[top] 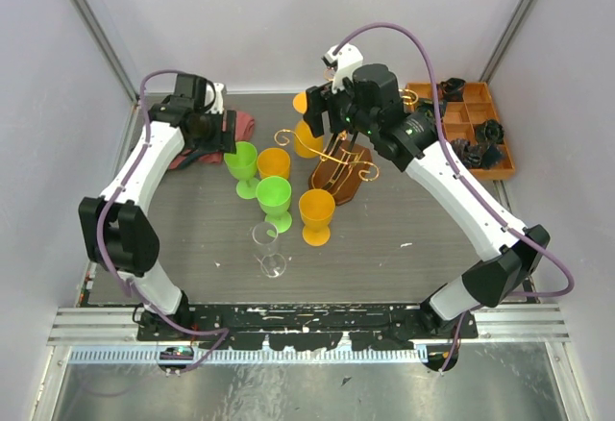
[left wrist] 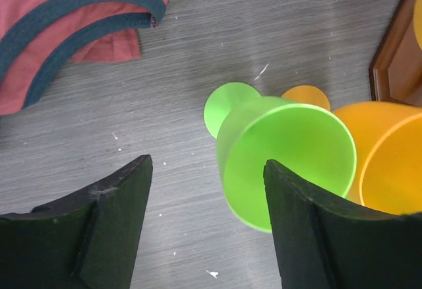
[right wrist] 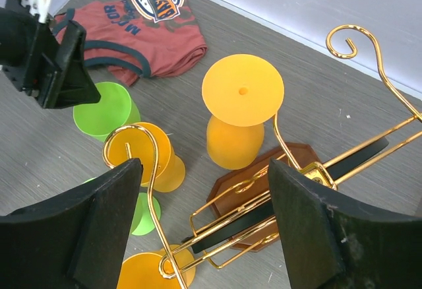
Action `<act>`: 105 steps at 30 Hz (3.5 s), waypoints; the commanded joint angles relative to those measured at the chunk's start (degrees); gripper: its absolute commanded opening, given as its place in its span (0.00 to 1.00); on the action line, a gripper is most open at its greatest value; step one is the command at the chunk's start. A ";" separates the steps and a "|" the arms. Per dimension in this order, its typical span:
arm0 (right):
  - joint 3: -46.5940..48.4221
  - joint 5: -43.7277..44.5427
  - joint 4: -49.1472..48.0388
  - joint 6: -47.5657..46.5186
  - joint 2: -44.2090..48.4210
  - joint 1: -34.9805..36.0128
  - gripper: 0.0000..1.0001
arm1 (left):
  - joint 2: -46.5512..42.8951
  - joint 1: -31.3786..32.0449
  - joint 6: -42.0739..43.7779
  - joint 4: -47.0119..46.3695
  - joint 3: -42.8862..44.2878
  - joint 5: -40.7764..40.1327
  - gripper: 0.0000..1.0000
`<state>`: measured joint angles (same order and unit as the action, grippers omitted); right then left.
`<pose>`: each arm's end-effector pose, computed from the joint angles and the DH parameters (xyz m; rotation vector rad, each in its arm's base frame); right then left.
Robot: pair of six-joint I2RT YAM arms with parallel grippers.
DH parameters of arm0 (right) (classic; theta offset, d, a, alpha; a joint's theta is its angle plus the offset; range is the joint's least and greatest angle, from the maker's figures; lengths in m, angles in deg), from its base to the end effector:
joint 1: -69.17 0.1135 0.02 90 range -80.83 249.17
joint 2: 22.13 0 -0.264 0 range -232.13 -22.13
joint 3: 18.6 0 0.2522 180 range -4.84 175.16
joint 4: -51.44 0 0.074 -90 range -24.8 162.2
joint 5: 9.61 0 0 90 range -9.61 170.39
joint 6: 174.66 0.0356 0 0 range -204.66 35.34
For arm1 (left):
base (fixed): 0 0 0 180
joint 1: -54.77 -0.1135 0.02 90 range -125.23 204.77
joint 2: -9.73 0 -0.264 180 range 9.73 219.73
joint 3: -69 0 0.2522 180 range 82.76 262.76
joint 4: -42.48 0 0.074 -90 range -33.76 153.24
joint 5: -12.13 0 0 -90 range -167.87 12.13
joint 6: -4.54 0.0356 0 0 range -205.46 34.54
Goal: Place the wine glass upside down on the wine glass rack
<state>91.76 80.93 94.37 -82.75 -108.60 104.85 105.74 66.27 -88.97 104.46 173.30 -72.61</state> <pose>0.2747 0.1968 0.4434 -0.5535 1.8457 0.4339 0.3541 -0.0754 0.3242 0.2131 2.5073 -0.2223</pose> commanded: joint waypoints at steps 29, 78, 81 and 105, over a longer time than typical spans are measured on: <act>7.12 -0.99 -1.20 6.50 -1.54 0.54 0.89 | -6.69 -4.71 4.49 -10.40 8.68 -1.40 0.00; 5.69 -34.20 -82.66 85.24 -20.89 -12.53 0.78 | -20.68 15.06 13.57 -120.50 -34.55 -5.72 0.00; 6.82 -33.96 -82.93 84.31 -21.63 -12.49 0.78 | -20.52 15.12 13.61 -120.48 -34.64 -5.51 0.00; 11.90 -31.67 -83.03 79.31 -27.37 -10.10 0.70 | -16.91 15.72 13.21 -120.47 -32.71 -4.07 0.00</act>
<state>100.15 48.38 13.21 -1.44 -136.06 93.94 88.67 81.66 -76.07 -12.93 139.64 -76.92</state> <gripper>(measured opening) 0.709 0.014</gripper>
